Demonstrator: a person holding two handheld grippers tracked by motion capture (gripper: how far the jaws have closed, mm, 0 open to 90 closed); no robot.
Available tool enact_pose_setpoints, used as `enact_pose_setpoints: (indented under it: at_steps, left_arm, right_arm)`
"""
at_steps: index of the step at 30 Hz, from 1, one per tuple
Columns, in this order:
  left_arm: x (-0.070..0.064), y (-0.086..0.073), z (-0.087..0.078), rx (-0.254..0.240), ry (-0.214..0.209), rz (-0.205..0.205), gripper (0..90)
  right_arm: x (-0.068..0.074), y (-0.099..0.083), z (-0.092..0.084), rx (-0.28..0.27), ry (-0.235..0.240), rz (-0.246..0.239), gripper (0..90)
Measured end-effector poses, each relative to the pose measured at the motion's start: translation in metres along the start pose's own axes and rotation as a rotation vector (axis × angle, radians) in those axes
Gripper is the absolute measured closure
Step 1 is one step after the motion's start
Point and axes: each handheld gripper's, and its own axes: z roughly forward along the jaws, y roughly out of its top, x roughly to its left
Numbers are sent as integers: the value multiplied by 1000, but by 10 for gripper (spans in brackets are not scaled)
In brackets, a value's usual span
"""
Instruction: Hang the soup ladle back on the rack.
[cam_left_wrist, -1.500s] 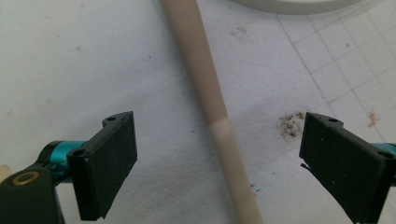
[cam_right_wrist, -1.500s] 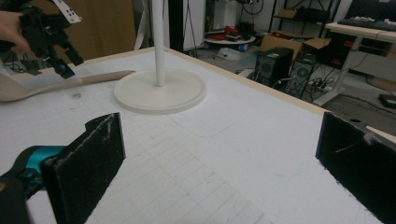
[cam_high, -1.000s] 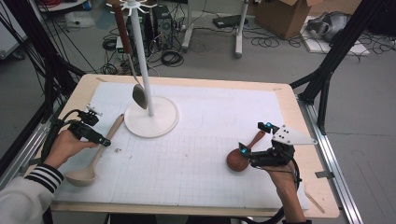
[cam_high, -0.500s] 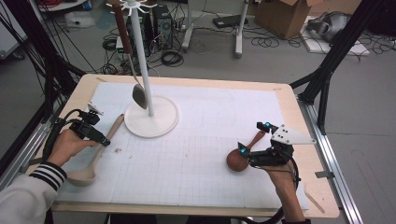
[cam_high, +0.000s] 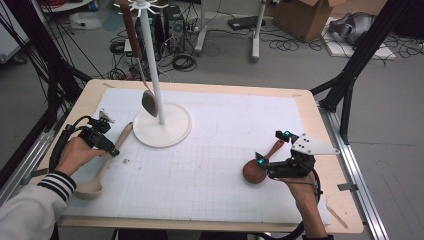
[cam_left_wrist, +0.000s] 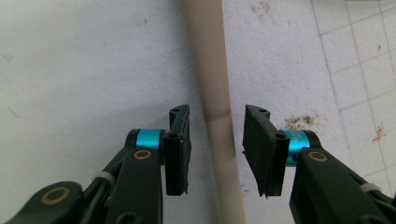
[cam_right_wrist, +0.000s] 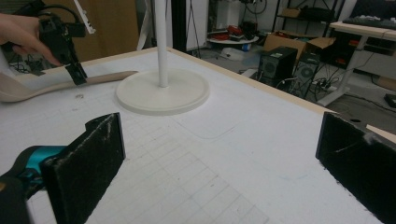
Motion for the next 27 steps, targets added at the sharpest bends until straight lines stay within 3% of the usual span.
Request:
enact_pose_setpoints:
  at_steps: [12, 27]
  left_arm:
    - [-2, 2, 3, 15, 13, 0, 726]
    - [-2, 2, 4, 10, 16, -18, 741]
  right_arm:
    - [2, 0, 4, 6, 2, -11, 6]
    - [3, 0, 5, 1, 6, -7, 6]
